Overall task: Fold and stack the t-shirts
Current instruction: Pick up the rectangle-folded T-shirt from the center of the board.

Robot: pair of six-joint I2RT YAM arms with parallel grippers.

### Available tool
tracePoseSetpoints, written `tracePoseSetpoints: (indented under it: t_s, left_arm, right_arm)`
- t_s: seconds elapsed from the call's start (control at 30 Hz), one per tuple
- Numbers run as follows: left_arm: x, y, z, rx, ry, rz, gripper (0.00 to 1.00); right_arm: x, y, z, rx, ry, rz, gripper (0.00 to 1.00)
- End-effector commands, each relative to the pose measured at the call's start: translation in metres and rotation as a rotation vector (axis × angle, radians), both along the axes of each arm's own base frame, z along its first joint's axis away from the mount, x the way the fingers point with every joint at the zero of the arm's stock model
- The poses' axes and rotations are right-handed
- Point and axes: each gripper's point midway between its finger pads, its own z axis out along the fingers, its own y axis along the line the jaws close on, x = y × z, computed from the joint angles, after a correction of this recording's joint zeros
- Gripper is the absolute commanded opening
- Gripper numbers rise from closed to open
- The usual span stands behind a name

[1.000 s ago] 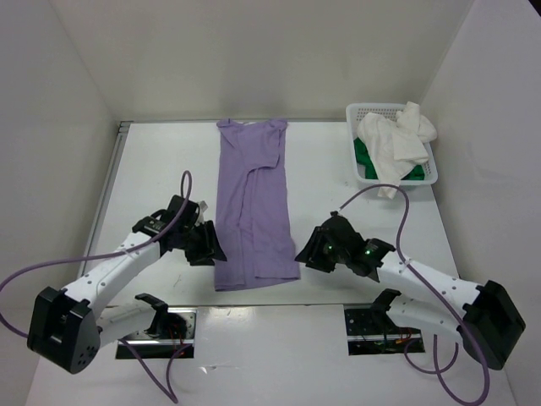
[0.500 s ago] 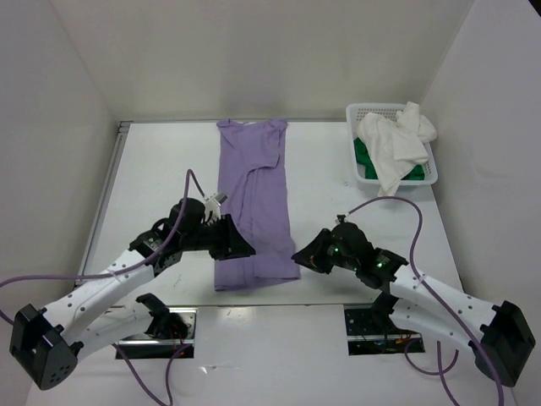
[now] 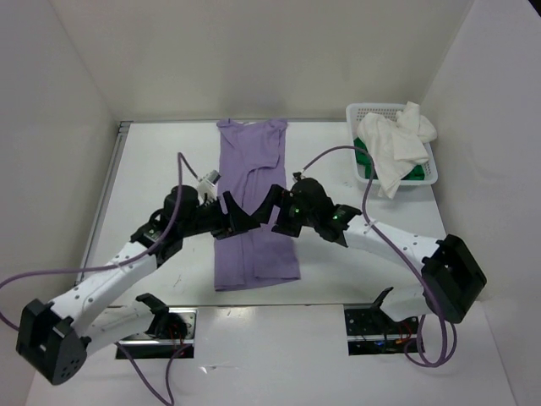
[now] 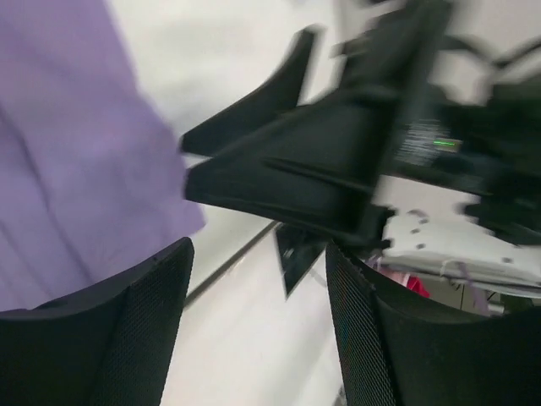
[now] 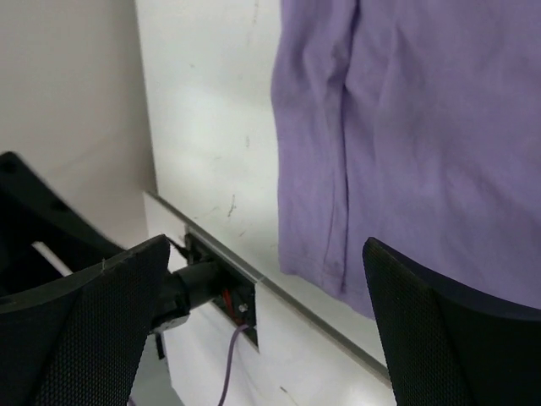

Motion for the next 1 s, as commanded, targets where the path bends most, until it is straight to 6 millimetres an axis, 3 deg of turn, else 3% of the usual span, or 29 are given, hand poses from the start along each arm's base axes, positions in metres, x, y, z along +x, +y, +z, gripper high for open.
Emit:
tracePoseSetpoints:
  t_s: [0.0,0.03,0.1,0.13,0.17,0.23,0.3,0.33,0.4,0.47,0.5,0.53,0.57,0.63,0.67,0.7,0.77,0.8,0.83,0.87,0.93,0.97]
  left_arm:
    - [0.018,0.012,0.047,-0.083,-0.211,0.047,0.71]
    - [0.022,0.011,0.037,-0.055,-0.2,0.039,0.71]
    - [0.033,0.008,0.038,-0.025,-0.202,0.023,0.7]
    - [0.036,0.007,0.033,-0.004,-0.178,0.018,0.69]
    - [0.04,0.001,0.02,0.021,-0.128,0.007,0.68]
    - [0.039,-0.001,0.018,0.032,-0.133,0.013,0.73]
    - [0.031,0.008,0.044,-0.022,-0.191,0.079,0.8]
    - [0.023,0.019,0.063,-0.07,-0.253,0.133,0.78]
    - [0.026,0.037,0.056,-0.075,-0.239,0.218,0.47]
    - [0.035,0.048,0.035,-0.064,-0.166,0.214,0.25]
    - [0.039,0.055,0.027,-0.015,-0.102,0.233,0.2]
    - [0.045,0.06,0.01,0.027,-0.063,0.241,0.2]
    - [0.046,0.06,0.01,0.028,-0.048,0.236,0.19]
    - [0.044,0.069,-0.01,0.107,0.037,0.247,0.19]
    - [0.041,0.071,-0.019,0.138,0.071,0.236,0.17]
    - [0.03,0.078,-0.035,0.166,0.158,0.217,0.17]
    - [0.019,0.087,-0.058,0.218,0.236,0.154,0.16]
    - [-0.005,0.09,-0.073,0.206,0.337,0.108,0.14]
    - [-0.012,0.098,-0.076,0.193,0.347,0.124,0.14]
    - [-0.022,0.099,-0.079,0.182,0.377,0.14,0.14]
    - [-0.044,0.107,-0.084,0.182,0.383,0.202,0.27]
    - [-0.05,0.11,-0.084,0.173,0.403,0.246,0.35]
  right_arm:
    - [0.018,-0.005,0.019,0.069,-0.096,0.023,1.0]
    - [0.021,-0.008,0.018,0.08,-0.088,0.012,1.0]
    - [0.024,-0.003,0.016,0.073,-0.095,0.03,0.95]
    - [0.029,0.001,0.021,0.077,-0.1,0.03,0.65]
    - [0.03,0.003,0.01,0.05,-0.08,0.047,0.55]
    - [0.032,0.003,0.003,0.017,-0.06,0.046,0.4]
    - [0.036,0.002,0.01,0.012,-0.084,0.036,0.37]
    - [0.037,-0.001,0.013,0.006,-0.093,0.021,0.37]
    - [0.038,-0.011,0.022,0.027,-0.118,-0.015,0.35]
    - [0.042,-0.028,0.011,0.063,-0.074,-0.062,0.26]
    - [0.041,-0.031,0.01,0.082,-0.074,-0.066,0.2]
    - [0.04,-0.032,0.005,0.083,-0.074,-0.066,0.19]
    - [0.035,-0.033,0.003,0.062,-0.059,-0.042,0.18]
    - [0.042,-0.038,-0.007,-0.028,-0.035,-0.059,0.15]
    - [0.035,-0.047,-0.019,-0.096,-0.001,-0.048,0.15]
    - [0.033,-0.055,-0.027,-0.142,0.013,-0.063,0.15]
    - [0.027,-0.069,-0.022,-0.185,-0.017,-0.074,0.17]
    - [0.02,-0.078,-0.023,-0.206,-0.012,-0.089,0.17]
    - [0.014,-0.089,-0.03,-0.226,-0.018,-0.112,0.19]
    - [0.006,-0.095,-0.016,-0.201,-0.061,-0.111,0.21]
    - [-0.014,-0.102,-0.024,-0.184,-0.04,-0.091,0.25]
    - [-0.023,-0.104,-0.019,-0.157,-0.041,-0.084,0.32]
